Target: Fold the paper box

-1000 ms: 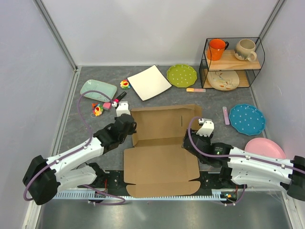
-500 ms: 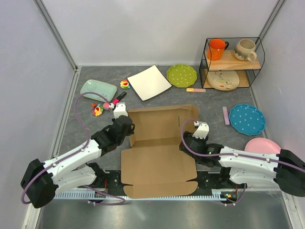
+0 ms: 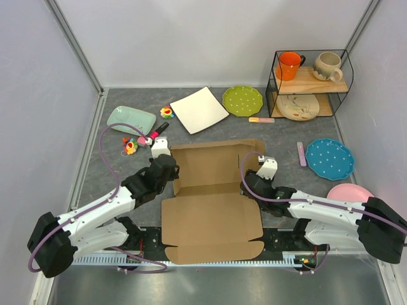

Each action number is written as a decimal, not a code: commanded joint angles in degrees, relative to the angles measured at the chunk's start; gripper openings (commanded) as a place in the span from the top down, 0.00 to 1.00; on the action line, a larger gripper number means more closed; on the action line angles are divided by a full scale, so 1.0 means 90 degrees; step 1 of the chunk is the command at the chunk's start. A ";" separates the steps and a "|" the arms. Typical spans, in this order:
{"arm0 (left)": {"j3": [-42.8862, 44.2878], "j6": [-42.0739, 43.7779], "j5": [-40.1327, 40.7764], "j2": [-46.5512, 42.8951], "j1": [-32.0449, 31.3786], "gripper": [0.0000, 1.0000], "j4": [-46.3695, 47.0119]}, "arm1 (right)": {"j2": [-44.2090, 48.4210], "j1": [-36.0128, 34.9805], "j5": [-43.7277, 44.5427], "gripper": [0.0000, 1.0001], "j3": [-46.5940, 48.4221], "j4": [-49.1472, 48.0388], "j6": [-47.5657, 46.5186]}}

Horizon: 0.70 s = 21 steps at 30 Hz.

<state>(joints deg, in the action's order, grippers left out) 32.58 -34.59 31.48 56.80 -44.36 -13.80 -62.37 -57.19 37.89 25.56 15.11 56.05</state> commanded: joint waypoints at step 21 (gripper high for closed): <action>-0.0163 0.0328 -0.0041 0.0105 0.0007 0.98 0.0401 | -0.1000 -0.0101 0.0136 0.52 0.0851 -0.1269 -0.1950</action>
<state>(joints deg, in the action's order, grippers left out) 31.90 -32.64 33.30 56.77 -43.77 -12.10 -71.64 -56.95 40.38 30.68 10.92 40.77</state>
